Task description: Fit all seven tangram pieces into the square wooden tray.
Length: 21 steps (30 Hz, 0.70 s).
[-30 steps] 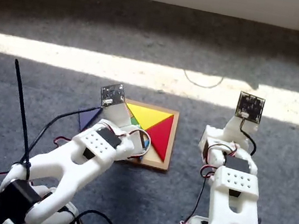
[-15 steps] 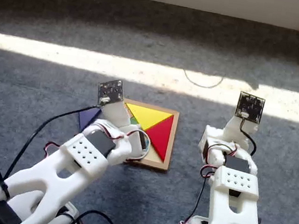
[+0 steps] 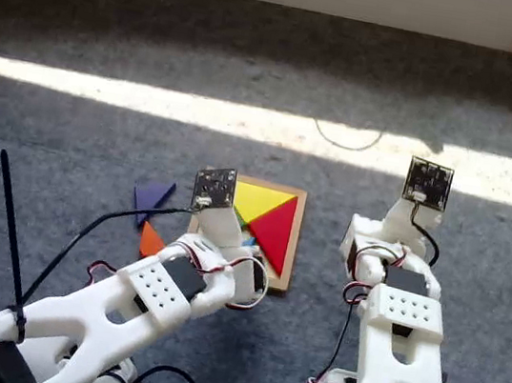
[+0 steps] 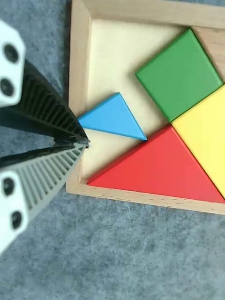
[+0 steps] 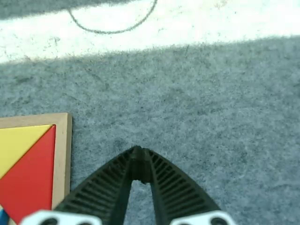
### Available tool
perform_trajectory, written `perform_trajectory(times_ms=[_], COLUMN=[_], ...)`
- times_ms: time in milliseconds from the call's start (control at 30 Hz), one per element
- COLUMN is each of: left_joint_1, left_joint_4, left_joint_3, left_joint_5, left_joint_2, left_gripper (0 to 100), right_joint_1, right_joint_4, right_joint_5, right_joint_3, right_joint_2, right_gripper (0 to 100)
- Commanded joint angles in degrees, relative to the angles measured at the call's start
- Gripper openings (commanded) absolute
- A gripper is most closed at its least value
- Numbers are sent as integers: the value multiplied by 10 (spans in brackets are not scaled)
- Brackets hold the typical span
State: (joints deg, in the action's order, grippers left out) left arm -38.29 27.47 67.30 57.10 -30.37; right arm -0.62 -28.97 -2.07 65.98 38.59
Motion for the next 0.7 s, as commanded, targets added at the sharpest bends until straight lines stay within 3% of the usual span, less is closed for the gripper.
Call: perform_trajectory(times_ms=[0, 233, 667], left_joint_1=[-9, 20, 110], left_joint_4=[-11, -11, -10], left_joint_3=[-2, -26, 15], left_joint_5=[-2, -1, -28], left_joint_2=[-8, 58, -6], left_gripper=[7, 7, 7], right_joint_1=[-6, -6, -6], right_joint_4=[13, 13, 13], right_joint_5=[-2, -2, -2], right_joint_3=[-5, -5, -5], right_joint_2=[20, 20, 20], right_gripper=[5, 5, 5])
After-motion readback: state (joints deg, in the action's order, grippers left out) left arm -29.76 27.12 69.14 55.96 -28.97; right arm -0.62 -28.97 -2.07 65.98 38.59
